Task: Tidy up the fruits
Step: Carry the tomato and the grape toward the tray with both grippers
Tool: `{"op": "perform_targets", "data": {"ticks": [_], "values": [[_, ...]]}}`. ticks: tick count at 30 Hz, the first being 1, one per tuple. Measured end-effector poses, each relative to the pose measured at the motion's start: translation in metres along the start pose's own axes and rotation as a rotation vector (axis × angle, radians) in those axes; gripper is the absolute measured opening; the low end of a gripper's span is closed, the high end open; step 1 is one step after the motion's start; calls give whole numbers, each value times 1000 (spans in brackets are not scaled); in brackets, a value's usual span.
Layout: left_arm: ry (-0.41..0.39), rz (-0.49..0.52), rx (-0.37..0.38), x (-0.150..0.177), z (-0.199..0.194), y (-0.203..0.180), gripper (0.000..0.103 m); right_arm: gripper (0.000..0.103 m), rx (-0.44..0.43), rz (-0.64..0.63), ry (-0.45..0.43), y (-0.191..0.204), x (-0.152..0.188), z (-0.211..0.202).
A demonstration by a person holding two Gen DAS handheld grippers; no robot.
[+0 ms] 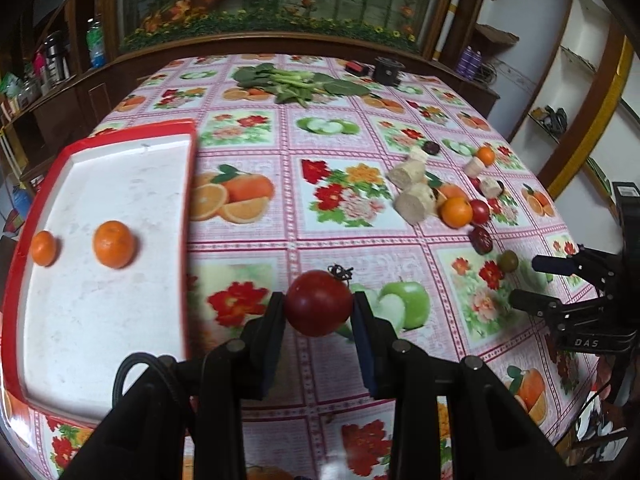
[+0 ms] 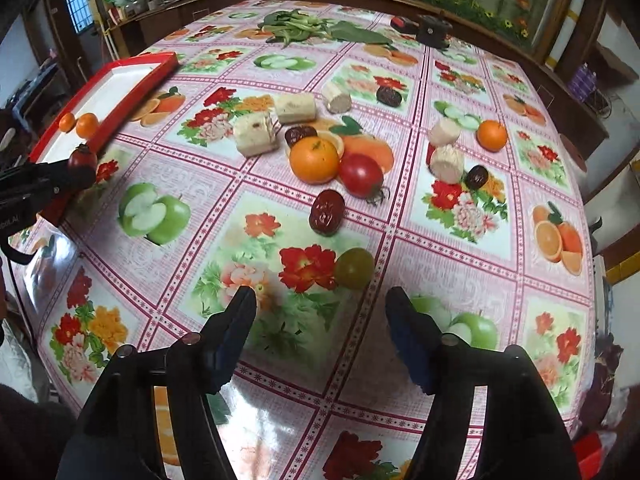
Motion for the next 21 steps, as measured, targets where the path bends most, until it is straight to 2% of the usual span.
{"op": "perform_targets", "data": {"ticks": [3,6,7,8,10,13,16,21], "values": [[11,17,8,3,4,-10,36,67,18,11,-14,-5,-4,5],[14,24,13,4,5,-15,36,62,34,8,12,-9,-9,15],[15,23,15,4,5,-17,36,53,46,6,16,-11,-11,18],[15,24,16,4,6,-19,36,37,48,9,25,-13,-11,20],[16,24,15,4,6,-20,36,33,47,21,43,-16,-9,24],[16,19,14,5,7,-21,36,22,48,33,40,-21,-6,22],[19,17,12,6,8,-22,36,22,16,63,35,-23,-3,16],[15,14,18,5,6,-28,36,22,14,45,1,-16,-4,0]]}}
Point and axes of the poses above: each gripper's, at about its wrist camera, not at the fingertips, and z roughly the way its jaws point, y to its left, x to its underside, the point moved 10 cm from there along z, roughly the way its jaws point, and after that the axes turned 3 degrees about -z, right-handed, at the moved point
